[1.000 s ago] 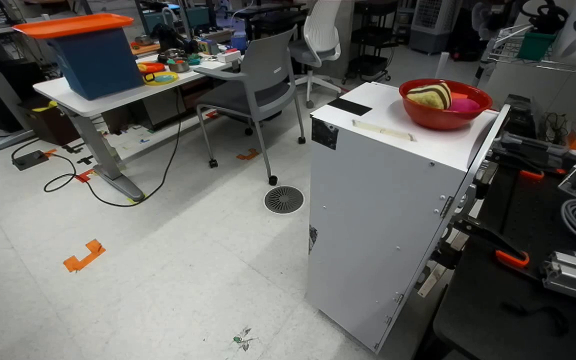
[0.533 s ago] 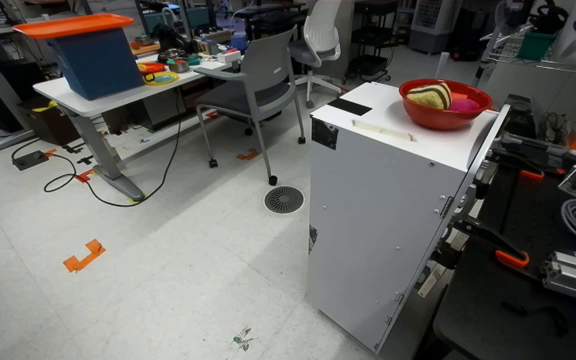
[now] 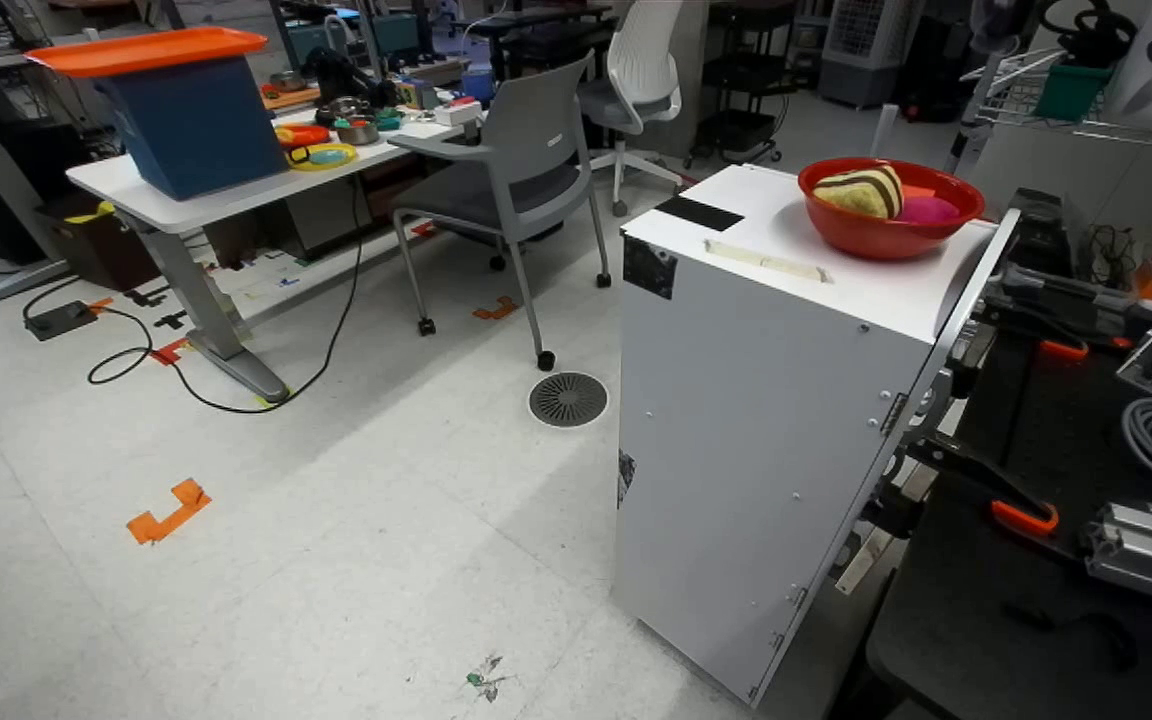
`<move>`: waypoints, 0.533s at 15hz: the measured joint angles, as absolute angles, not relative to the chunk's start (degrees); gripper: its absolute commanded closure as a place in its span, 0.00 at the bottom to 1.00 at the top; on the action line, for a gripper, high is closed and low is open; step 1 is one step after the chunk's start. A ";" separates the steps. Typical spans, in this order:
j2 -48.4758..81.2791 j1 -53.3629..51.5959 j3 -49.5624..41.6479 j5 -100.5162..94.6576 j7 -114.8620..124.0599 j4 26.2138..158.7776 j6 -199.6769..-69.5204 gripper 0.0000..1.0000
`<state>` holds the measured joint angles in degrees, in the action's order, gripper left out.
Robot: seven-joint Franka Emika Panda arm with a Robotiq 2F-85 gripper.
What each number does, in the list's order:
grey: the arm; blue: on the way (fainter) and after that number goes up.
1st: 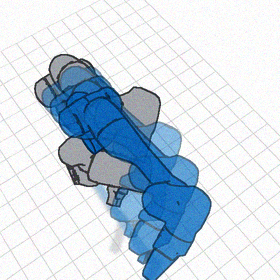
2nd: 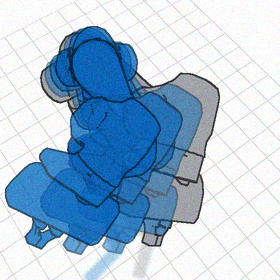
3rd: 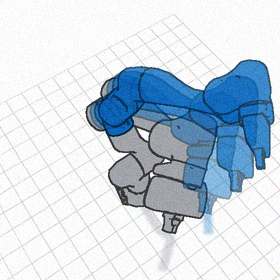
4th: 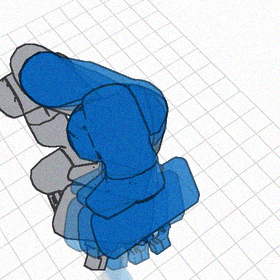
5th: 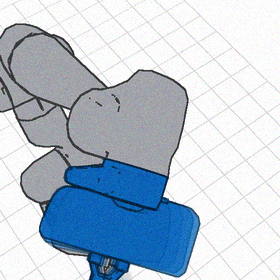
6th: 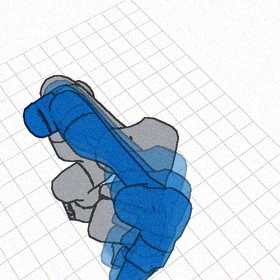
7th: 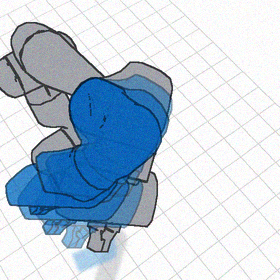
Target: Remove the gray toy from the bowl and put in it in the toy sink
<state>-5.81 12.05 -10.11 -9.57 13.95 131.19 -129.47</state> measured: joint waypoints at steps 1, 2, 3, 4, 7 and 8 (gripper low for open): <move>-5.48 12.04 -10.11 -9.05 13.76 131.30 -130.47 0.97; -5.05 12.04 -10.11 -8.13 13.38 131.45 -131.36 0.97; -4.56 12.04 -10.11 -7.02 12.85 131.60 -132.11 0.97; -3.98 12.04 -10.13 -5.82 12.27 131.71 -132.71 0.97; -2.27 12.04 -10.42 -2.50 10.38 131.73 -133.52 0.97; -1.80 12.05 -10.61 -1.73 9.92 131.71 -133.69 0.97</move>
<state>-1.80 12.05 -10.61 -1.73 9.92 131.71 -133.69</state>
